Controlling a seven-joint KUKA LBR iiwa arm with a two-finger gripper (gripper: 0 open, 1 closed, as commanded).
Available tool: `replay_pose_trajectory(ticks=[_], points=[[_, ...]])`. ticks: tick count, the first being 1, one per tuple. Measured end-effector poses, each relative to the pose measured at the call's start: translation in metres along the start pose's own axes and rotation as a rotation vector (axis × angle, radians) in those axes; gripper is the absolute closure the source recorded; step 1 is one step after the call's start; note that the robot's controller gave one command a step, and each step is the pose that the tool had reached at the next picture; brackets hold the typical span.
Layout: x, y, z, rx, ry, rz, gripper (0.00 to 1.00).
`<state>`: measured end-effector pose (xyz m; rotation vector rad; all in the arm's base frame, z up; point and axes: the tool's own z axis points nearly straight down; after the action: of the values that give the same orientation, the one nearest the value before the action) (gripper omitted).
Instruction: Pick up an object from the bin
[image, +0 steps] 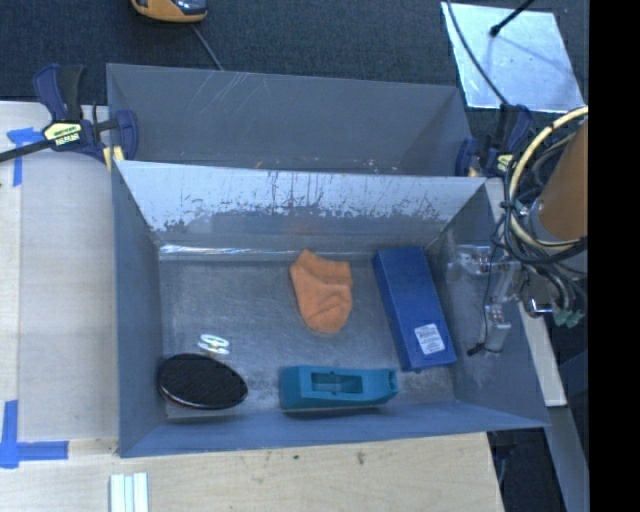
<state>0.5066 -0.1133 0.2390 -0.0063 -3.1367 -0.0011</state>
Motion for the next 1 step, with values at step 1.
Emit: replay_pose_trajectory(ticks=[1], points=[[-0.0014, 0.0006, -0.0046, 0.002, -0.008, -0.004, 0.0]])
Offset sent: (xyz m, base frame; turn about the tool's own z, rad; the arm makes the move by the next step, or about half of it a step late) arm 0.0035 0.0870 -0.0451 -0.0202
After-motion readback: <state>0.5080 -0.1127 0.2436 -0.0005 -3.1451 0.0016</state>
